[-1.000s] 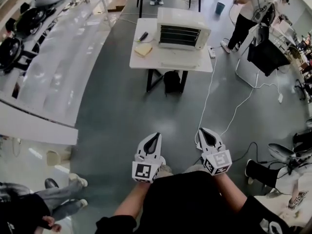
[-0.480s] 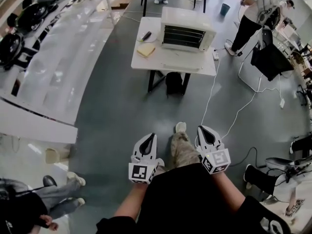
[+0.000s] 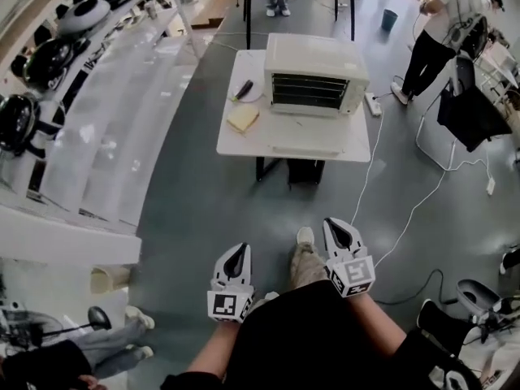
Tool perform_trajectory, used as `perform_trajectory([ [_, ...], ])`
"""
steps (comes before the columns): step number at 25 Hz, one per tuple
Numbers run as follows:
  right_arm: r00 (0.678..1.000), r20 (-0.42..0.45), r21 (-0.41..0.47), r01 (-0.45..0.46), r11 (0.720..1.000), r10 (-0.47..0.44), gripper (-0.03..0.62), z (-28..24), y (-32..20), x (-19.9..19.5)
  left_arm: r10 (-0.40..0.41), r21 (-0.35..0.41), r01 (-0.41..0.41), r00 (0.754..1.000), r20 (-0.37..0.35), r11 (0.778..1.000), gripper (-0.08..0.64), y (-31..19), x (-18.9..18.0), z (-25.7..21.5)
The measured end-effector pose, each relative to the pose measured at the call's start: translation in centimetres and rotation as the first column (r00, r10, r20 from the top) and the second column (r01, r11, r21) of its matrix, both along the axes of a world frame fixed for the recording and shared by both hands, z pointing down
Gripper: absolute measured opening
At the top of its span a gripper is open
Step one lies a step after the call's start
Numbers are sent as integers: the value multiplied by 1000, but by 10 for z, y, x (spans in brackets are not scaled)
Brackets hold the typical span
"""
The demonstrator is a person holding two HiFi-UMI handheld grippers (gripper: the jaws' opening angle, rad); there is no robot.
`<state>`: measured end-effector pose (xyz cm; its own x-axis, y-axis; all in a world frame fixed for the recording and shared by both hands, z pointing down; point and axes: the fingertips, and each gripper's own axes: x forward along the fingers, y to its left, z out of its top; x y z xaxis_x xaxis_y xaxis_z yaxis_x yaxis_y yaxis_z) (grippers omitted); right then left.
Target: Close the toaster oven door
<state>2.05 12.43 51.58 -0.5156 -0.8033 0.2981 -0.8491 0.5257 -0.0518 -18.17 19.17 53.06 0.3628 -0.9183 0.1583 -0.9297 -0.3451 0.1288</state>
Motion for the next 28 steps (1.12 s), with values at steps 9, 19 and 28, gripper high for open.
perform_trajectory([
  [9,999,10,-51,39,998,-39,21,10,-127,40,-64,-49,65,998,10,997,18,-125,23,14],
  [19,998,12,-106,60,993,-59,21,26,-204,78,-93,-138,88,995,-27,987,18,-208,55,39],
  [28,995,0,-122,101,987,-102,21,41,-244,89,-150,-266,120,984,-97,956,18,-259,51,95],
])
